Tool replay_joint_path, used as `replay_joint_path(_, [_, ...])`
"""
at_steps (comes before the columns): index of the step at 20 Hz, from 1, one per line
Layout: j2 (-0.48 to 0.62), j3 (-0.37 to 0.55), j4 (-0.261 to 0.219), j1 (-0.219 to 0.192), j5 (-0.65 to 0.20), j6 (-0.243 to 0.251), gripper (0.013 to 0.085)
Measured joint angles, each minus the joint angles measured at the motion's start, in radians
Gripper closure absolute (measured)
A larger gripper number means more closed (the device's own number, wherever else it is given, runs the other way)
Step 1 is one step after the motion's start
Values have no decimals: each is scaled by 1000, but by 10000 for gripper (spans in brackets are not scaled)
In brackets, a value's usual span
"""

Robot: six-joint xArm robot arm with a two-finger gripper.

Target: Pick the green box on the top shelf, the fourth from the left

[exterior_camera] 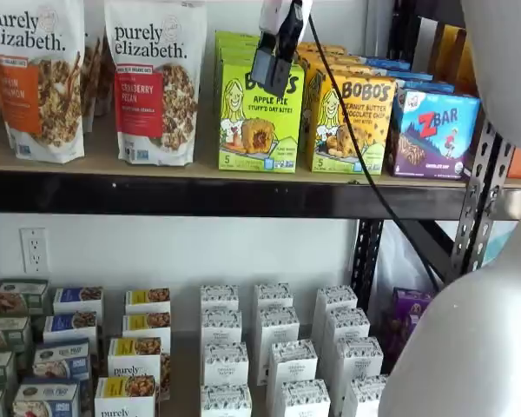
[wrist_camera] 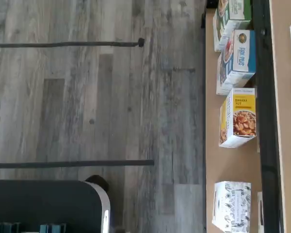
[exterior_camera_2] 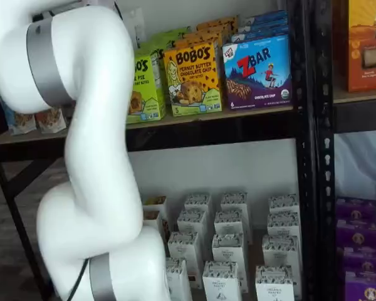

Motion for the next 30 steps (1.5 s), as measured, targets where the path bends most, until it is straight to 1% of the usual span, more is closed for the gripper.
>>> replay_joint_path(2, [-16,17,8,-7,-19,-6,130])
replay_joint_path(7, [-19,8,17,-22,3,-16,130])
replay_joint_path(9, [-25,13,20,-26,0,-19,130])
replay_joint_path(16, [-66,65,53,-33,-75,-25,130])
replay_joint_path(18, [-80,83,64,-36,-107,-28,130])
replay_joint_path(20, [-94,98,65,-37,-147,-30,130])
replay_joint_path(22, [-99,105,67,-40,-170,-32,130])
replay_joint_path(27, [-91,96,78,-52,-185,-42,130])
replay_joint_path(30, [-97,107,86,-55,-218,-45,130])
